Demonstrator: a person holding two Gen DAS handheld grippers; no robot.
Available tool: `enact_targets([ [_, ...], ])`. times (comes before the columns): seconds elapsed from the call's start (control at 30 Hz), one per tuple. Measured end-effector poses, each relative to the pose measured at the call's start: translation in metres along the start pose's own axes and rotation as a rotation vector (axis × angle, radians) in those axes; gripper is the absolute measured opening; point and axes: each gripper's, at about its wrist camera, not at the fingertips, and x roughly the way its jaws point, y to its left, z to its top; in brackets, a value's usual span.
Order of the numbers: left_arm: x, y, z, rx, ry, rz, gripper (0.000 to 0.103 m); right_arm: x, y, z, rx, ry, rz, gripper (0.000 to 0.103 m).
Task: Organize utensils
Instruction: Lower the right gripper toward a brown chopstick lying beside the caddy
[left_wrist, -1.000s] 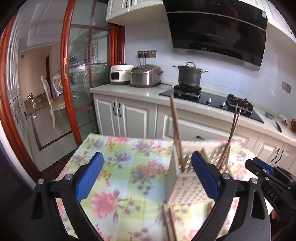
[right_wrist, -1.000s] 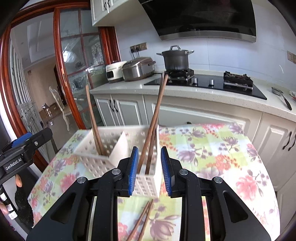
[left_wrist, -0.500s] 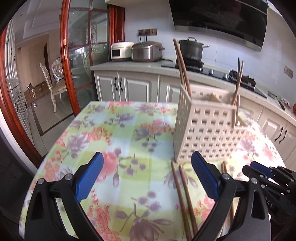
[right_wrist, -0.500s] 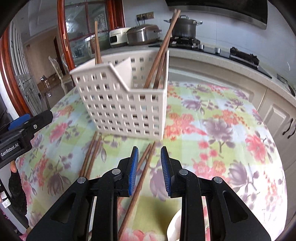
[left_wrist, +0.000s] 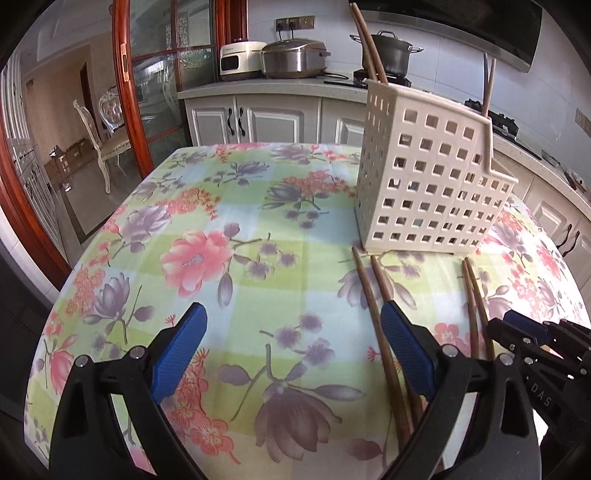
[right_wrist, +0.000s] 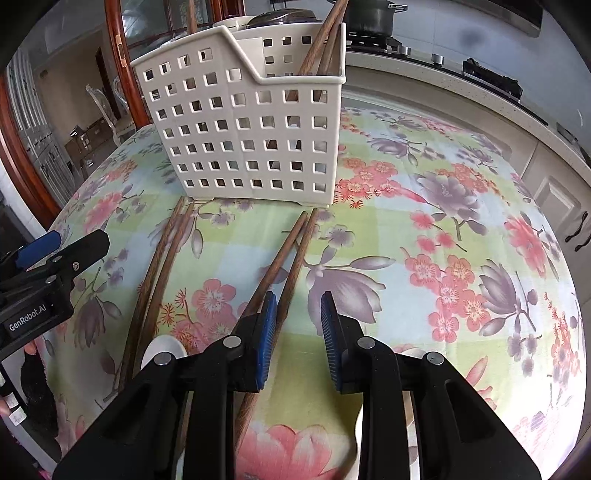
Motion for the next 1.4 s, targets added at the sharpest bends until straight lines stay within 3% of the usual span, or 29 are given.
enact_targets([
  [0.4, 0.015, -0.002, -0.010, 0.013, 0.076, -0.048, 0.071, 0.010, 0.013, 0.004, -0.038, 0.031, -0.038, 0.023],
  [0.83, 0.039, -0.024, -0.001, 0.018, 0.131, -0.102, 0.056, 0.016, 0.011, 0.012, -0.031, 0.032, -0.047, 0.022],
  [1.07, 0.045, -0.040, 0.002, 0.074, 0.127, -0.054, 0.042, 0.016, 0.011, 0.011, -0.029, 0.029, -0.046, 0.022],
  [1.23, 0.042, -0.041, 0.000, 0.079, 0.118, -0.047, 0.023, 0.016, 0.011, 0.011, -0.030, 0.024, -0.049, 0.022],
  [1.4, 0.041, -0.045, -0.001, 0.090, 0.111, -0.043, 0.016, 0.016, 0.011, 0.010, -0.030, 0.018, -0.053, 0.022],
])
